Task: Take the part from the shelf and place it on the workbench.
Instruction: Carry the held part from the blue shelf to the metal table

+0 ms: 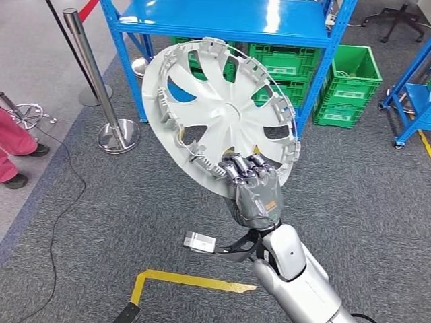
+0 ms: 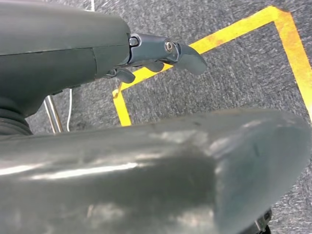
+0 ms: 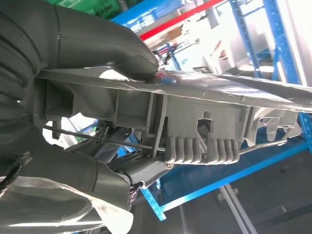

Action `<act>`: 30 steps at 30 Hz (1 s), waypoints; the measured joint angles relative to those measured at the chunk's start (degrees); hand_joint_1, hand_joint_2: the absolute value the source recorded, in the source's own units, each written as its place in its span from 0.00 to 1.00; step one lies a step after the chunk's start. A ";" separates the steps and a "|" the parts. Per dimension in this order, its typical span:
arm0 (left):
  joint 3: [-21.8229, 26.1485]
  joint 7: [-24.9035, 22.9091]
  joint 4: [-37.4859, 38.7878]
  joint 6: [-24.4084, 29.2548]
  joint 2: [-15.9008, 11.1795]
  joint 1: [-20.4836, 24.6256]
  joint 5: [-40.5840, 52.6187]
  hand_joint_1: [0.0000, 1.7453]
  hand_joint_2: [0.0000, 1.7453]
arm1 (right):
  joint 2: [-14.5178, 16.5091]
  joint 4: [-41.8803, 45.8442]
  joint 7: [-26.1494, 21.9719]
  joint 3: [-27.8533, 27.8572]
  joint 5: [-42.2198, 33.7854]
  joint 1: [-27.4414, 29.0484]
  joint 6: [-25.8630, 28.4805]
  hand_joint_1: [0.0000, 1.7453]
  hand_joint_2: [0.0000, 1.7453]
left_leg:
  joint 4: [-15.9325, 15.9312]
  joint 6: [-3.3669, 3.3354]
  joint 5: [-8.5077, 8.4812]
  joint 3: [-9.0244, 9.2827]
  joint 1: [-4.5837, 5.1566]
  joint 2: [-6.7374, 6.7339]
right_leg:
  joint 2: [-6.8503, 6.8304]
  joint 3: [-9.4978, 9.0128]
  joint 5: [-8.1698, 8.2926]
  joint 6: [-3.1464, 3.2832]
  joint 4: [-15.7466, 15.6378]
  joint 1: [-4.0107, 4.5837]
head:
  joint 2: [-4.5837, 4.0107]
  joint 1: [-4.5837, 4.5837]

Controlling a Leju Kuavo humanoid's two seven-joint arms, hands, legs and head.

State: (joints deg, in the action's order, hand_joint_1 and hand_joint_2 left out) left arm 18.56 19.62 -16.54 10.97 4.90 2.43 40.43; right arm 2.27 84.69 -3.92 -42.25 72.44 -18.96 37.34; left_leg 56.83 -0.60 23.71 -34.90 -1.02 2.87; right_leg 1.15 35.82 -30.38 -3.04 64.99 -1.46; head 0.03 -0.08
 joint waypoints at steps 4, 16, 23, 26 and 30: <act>0.00 0.02 0.05 0.15 -0.14 0.08 0.01 0.00 0.00 | 0.00 -0.22 -0.10 0.01 0.16 0.01 0.33 1.00 1.00 | 0.33 1.66 -0.73 -0.87 -0.15 1.86 | 2.35 -4.74 1.44 0.37 -7.61 -0.20 | 0.01 0.04; -0.04 0.00 0.20 0.09 -0.21 -0.05 0.01 0.00 0.00 | 0.48 -0.73 -0.18 0.17 0.25 0.13 0.83 1.00 1.00 | 10.95 1.78 4.50 -3.44 0.18 -3.27 | -4.12 -4.06 2.14 2.84 -7.48 1.17 | -0.01 0.68; -0.07 0.15 0.28 0.15 -0.32 -0.07 0.01 0.00 0.00 | 0.48 -0.78 -0.38 0.18 0.26 0.04 1.19 1.00 1.00 | 0.62 -0.21 2.02 1.25 1.10 -4.86 | -6.08 -3.51 1.20 1.72 -6.69 1.82 | 0.01 0.56; -0.07 0.16 0.31 0.19 -0.35 0.16 0.01 0.00 0.00 | 0.46 -0.80 -0.47 0.26 0.30 0.00 1.24 1.00 1.00 | 0.28 -0.82 1.57 1.14 0.75 -3.21 | -2.14 0.61 -3.60 1.05 2.13 1.45 | -0.01 0.21; -0.07 0.11 0.43 0.16 -0.27 0.19 0.01 0.00 0.00 | 0.44 -0.97 -0.50 0.25 0.27 0.15 1.24 1.00 1.00 | 0.36 -0.81 1.44 1.01 0.77 -0.73 | -1.13 3.15 -3.43 0.89 6.97 1.31 | 0.01 0.15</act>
State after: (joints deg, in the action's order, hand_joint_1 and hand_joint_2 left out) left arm 18.49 19.73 -16.12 11.13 4.63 2.62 40.44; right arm 2.72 83.72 -4.43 -42.00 72.71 -18.81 38.58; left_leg 57.19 -1.42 25.15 -33.89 -0.25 2.14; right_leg 0.01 38.96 -33.81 -2.14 71.96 -0.15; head 0.03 0.07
